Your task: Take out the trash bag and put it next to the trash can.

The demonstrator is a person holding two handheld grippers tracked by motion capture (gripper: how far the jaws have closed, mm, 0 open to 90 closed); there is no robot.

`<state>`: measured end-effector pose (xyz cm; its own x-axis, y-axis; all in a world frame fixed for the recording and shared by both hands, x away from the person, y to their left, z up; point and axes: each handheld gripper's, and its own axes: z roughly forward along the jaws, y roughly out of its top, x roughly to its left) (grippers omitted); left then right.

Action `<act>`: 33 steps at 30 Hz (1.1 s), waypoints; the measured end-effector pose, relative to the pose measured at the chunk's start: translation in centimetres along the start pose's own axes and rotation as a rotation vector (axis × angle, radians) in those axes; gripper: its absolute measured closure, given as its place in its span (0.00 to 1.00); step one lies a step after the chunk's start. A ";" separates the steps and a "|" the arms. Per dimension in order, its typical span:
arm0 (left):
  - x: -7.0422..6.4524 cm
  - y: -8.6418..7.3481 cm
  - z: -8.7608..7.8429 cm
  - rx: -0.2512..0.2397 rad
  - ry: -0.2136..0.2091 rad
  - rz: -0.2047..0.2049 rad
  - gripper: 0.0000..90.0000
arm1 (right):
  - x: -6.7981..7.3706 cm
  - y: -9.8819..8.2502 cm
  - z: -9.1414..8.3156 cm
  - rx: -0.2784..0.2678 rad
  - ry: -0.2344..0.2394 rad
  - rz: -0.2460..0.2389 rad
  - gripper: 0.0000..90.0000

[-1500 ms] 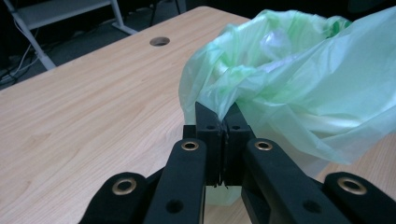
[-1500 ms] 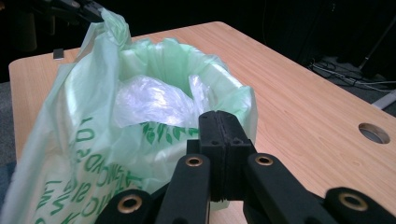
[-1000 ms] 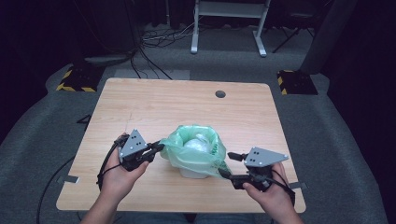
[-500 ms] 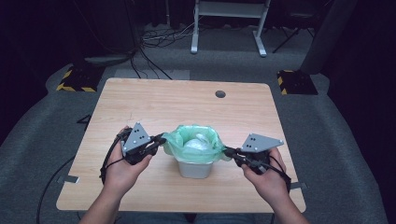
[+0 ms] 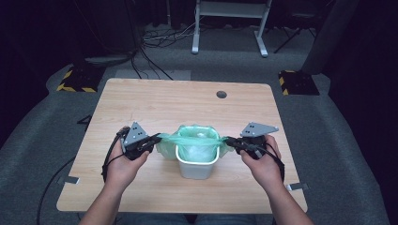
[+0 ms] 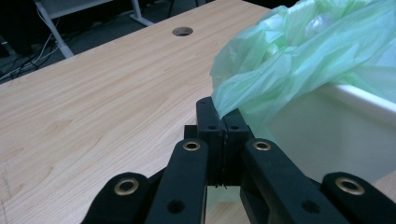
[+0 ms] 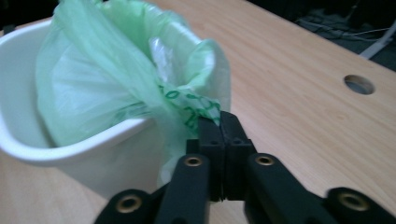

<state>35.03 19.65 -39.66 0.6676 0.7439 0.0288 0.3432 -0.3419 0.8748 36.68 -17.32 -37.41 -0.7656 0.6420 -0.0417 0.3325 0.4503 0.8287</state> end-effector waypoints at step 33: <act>0.0 -1.0 -1.0 -0.012 0.015 -0.049 0.94 | 4.0 -6.8 -2.7 0.011 0.057 0.061 0.82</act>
<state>34.02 20.55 -40.04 0.6403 0.7681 -0.0073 0.3676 -0.2981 0.8809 29.84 -19.50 -41.72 -0.7738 0.6321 0.0409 0.3855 0.4186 0.8223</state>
